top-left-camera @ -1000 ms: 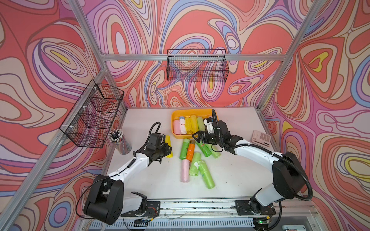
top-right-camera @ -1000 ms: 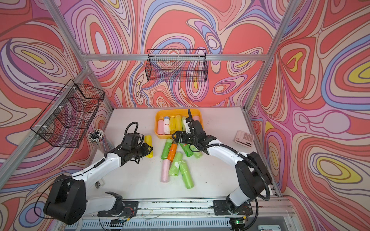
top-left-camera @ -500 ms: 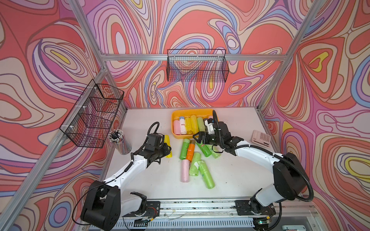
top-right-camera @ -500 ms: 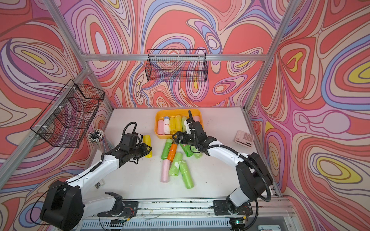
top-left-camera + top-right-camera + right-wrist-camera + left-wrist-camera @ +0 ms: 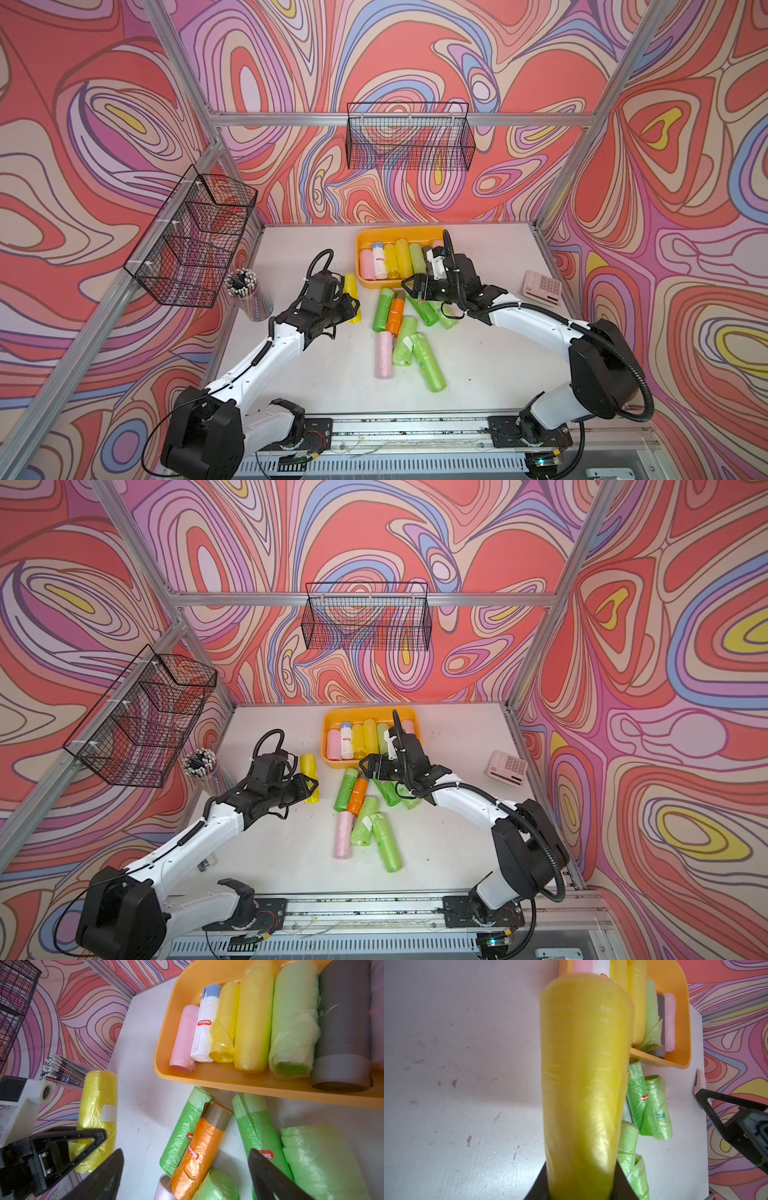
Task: Put the roll of trash bags into the storage box
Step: Pick up the roll of trash bags from the center of the board, then place the roll of trash bags in the storage box.
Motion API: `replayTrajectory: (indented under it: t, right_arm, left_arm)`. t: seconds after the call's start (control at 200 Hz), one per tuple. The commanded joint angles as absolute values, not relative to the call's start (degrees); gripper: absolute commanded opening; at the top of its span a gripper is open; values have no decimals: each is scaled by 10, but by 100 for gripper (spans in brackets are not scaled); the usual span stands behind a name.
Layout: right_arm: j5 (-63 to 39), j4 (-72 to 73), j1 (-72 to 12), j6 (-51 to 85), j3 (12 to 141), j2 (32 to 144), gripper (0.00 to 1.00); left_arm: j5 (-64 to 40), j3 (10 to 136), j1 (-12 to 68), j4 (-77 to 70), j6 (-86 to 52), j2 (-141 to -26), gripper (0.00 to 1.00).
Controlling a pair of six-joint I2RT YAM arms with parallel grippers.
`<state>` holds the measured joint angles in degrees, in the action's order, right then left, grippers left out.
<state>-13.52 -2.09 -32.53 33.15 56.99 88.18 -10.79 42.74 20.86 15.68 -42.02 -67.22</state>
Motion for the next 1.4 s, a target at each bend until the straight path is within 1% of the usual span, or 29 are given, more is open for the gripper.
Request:
replayTrajectory:
  t: [0.0,0.24,0.531,0.836,0.896,1.162,1.397]
  right_arm:
    - [-129,-11,-323,332,562,865,95]
    - [-142,15,-323,347,550,861,96]
    - [-146,38,-323,364,540,863,96]
    - [-152,61,-323,366,537,859,95]
    - [-168,81,-323,372,533,858,95]
    - [-172,96,-323,376,524,838,95]
    - [-194,108,-323,386,482,807,95]
  left_arm:
    - [-98,450,215,165,-419,-664,15]
    - [-102,487,225,172,-410,-679,14]
    - [-97,549,243,185,-398,-724,13]
    - [-61,604,248,211,-388,-781,13]
    - [-56,613,248,211,-388,-792,13]
    - [-29,674,249,213,-388,-877,13]
    - [5,750,249,236,-381,-969,12]
